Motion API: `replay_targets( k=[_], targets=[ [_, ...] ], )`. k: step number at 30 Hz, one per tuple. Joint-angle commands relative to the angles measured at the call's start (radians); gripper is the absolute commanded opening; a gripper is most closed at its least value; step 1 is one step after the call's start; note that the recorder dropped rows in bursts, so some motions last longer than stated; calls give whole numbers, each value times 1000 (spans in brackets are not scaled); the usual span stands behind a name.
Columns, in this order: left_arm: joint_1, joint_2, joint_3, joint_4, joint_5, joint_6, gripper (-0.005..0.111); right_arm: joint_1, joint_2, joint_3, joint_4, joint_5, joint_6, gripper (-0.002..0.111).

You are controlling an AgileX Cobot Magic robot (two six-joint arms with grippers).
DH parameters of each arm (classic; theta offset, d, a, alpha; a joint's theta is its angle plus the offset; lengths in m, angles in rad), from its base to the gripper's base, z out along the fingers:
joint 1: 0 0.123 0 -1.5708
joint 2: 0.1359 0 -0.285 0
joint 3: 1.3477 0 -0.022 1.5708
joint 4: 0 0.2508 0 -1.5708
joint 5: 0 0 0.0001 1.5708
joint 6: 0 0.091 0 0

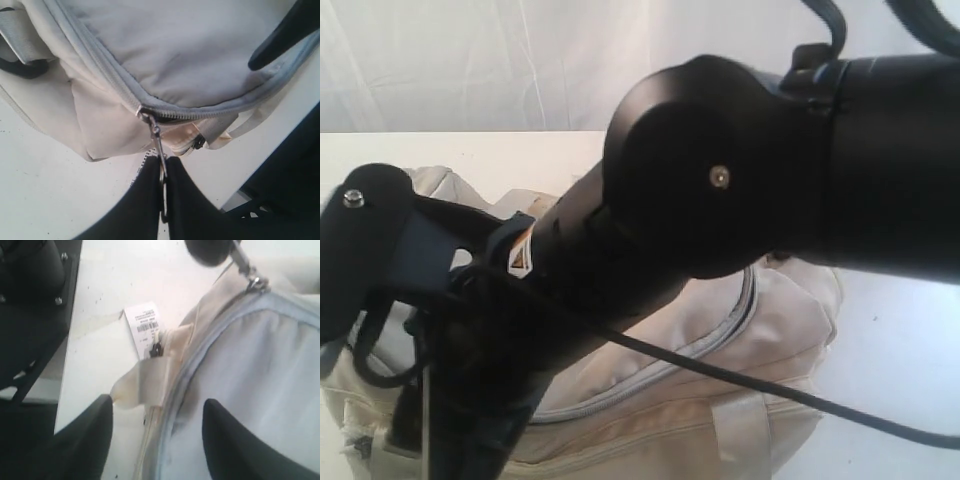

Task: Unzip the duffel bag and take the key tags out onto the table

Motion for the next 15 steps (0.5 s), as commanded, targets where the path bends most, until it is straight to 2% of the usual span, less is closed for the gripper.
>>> replay_targets(
  k=[1, 3, 6, 11, 15],
  targets=[
    [0, -15, -10, -40, 47, 6, 0, 4, 32, -4, 84, -77, -42, 52],
    [0, -15, -10, -40, 47, 6, 0, 4, 51, -4, 85, -97, -38, 51],
    [0, -14, -11, -37, 45, 6, 0, 4, 68, -4, 85, -98, -35, 39],
    [0, 14, -11, -13, 22, 6, 0, 4, 73, -4, 94, -82, -34, 0],
    [0, 67, -14, 21, -30, 6, 0, 4, 73, -4, 106, -63, -15, 0]
  ],
)
